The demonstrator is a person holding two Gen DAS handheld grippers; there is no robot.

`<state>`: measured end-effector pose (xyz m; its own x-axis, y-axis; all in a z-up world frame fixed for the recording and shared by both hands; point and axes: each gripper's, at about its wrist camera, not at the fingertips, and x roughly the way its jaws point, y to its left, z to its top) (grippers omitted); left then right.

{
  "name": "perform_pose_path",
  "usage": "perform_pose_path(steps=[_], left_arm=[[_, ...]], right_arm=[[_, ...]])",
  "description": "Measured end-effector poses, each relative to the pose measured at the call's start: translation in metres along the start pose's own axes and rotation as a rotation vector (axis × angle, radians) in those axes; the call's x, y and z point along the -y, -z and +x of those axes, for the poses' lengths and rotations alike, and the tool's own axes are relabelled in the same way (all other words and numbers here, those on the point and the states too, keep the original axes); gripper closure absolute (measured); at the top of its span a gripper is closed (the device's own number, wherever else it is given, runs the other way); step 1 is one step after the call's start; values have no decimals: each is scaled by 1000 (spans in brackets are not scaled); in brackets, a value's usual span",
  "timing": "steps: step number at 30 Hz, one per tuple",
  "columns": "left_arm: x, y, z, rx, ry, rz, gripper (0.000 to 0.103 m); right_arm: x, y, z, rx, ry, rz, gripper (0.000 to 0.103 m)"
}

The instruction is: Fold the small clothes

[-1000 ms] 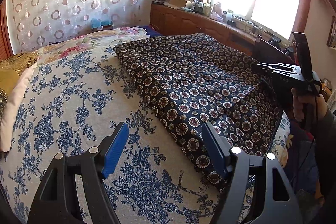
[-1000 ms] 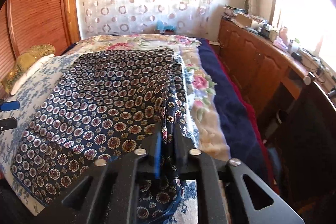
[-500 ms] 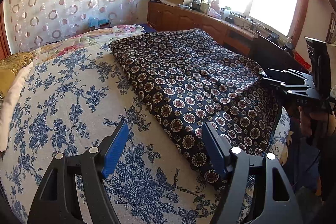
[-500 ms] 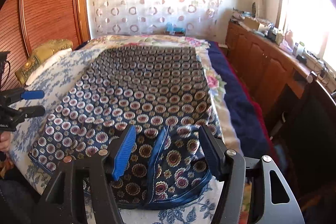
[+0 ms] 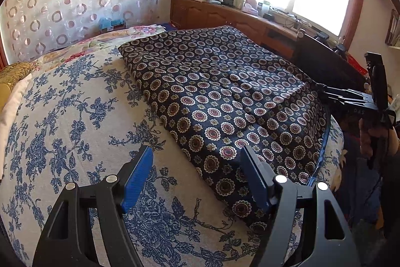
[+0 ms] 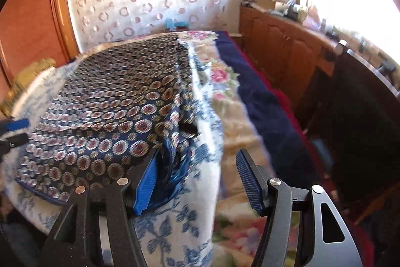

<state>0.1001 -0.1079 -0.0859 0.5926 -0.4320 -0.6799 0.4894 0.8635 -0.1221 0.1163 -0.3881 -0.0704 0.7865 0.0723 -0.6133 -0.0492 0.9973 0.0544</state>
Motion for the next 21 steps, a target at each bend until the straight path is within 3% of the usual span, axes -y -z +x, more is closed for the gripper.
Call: perform_pose_path(steps=[4,8,15,21], left_arm=[[3,2,2,-11,6,8,30],[3,3,4,-22,14,4,30],[3,6,4,-31,17,1,30],[4,6,7,-37,21,0,30]], right_arm=[[0,3,2,-14,-61,2,39],[3,5,-4,-25,-92,-20,58],[8,6,-2,-45,-91,-38,59],[0,5,-4,-55,-118,-76,92]])
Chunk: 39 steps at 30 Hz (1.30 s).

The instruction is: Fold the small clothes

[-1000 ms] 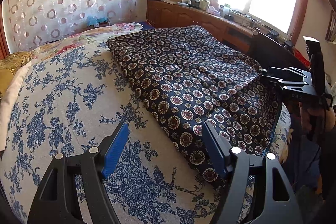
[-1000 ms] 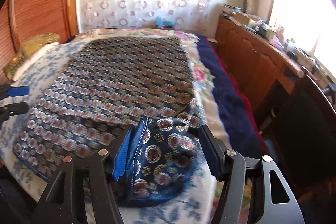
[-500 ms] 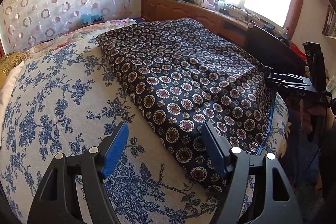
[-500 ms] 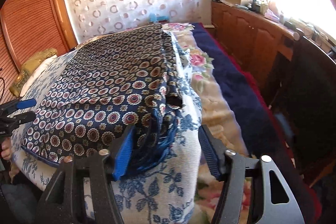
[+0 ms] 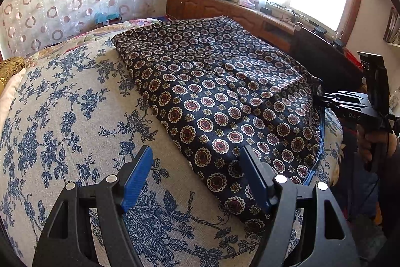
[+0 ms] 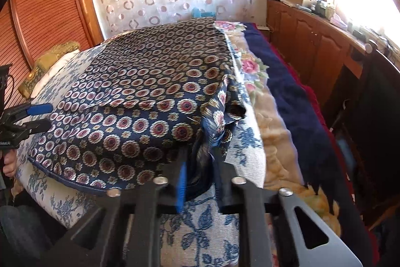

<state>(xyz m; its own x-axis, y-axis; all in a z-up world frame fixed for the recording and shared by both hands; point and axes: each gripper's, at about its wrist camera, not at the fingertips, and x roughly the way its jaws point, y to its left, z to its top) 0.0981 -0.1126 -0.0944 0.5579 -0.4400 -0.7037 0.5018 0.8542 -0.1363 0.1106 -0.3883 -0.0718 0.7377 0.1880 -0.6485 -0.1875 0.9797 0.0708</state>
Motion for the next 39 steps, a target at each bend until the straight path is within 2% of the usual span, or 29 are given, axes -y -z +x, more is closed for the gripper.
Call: perform_pose_path(steps=[7,8,12,15,22,28,30,31,33,39], left_arm=[[1,1,-2,-5,45,-2,32],[1,1,-4,-5,55,-1,39],[2,6,-8,-29,85,-4,51],[1,12,-9,-50,119,-19,51],[5,21,-13,-64,145,-18,52],[11,27,-17,-62,169,1,73],[12,28,-16,-64,178,2,87],[13,28,-16,-63,177,2,88],[13,27,-18,-50,181,1,96],[14,11,-42,53,179,-14,100]], right_arm=[[4,0,2,-3,-24,-8,95],[4,0,2,-2,-24,-8,95],[0,1,3,2,-8,-20,95],[-5,1,4,1,-2,-23,95],[-5,1,5,2,-2,-24,95],[-4,2,6,7,-8,-14,95],[-3,2,6,8,-8,-15,95],[-4,2,6,9,-8,-17,95],[-4,3,5,19,-9,-23,100],[-3,-6,-16,128,-54,5,101]])
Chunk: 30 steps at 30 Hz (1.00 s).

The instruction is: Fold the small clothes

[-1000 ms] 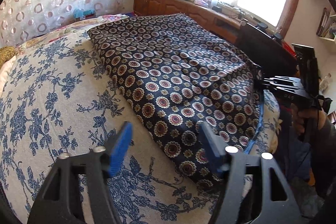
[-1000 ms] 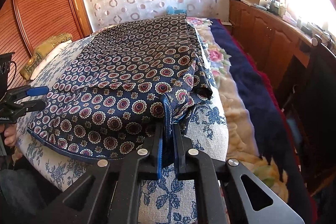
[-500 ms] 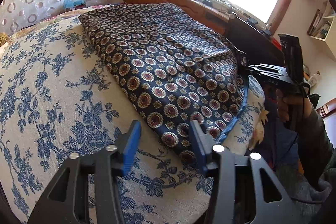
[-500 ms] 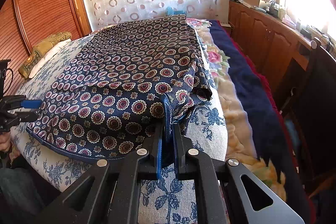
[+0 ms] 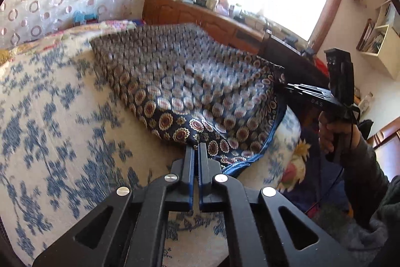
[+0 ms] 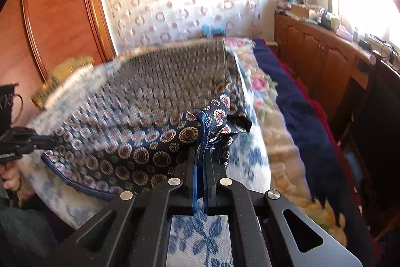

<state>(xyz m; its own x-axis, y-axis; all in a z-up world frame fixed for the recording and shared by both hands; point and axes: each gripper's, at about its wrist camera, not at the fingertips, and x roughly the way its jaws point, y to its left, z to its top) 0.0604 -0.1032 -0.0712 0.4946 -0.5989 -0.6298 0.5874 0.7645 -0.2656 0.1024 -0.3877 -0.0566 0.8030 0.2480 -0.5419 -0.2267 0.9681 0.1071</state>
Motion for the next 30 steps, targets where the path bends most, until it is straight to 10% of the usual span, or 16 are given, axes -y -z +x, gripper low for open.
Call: perform_pose_path(steps=[13,30], left_arm=[[-40,-105,-15,166,-92,-38,100],[-113,-162,57,60,-169,-66,100]], right_arm=[[-6,-105,5,145,-29,-69,101],[3,-167,110,48,-16,-66,101]])
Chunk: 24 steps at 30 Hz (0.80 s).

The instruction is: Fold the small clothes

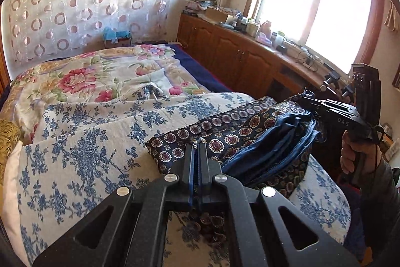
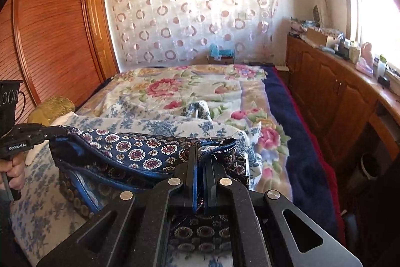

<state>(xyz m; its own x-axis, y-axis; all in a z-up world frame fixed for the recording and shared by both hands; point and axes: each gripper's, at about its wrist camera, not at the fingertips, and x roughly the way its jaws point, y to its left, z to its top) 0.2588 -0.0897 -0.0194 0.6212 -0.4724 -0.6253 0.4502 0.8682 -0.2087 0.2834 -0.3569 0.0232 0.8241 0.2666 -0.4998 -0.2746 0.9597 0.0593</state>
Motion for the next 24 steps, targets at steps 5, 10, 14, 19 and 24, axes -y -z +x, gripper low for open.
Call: perform_pose_path(steps=[5,10,14,19,24], left_arm=[[-9,1,22,-39,-6,-9,100],[-12,4,27,-49,-8,-20,100],[-8,3,25,-49,-21,-2,96],[-1,0,12,-7,-48,50,60],[3,4,-1,7,-33,83,27]], right_arm=[[2,-7,14,-29,-2,28,101],[-3,-9,17,-37,8,32,101],[-10,-12,10,-29,57,0,89],[-12,-19,-15,23,109,-16,46],[-15,-10,-48,46,111,-44,44]])
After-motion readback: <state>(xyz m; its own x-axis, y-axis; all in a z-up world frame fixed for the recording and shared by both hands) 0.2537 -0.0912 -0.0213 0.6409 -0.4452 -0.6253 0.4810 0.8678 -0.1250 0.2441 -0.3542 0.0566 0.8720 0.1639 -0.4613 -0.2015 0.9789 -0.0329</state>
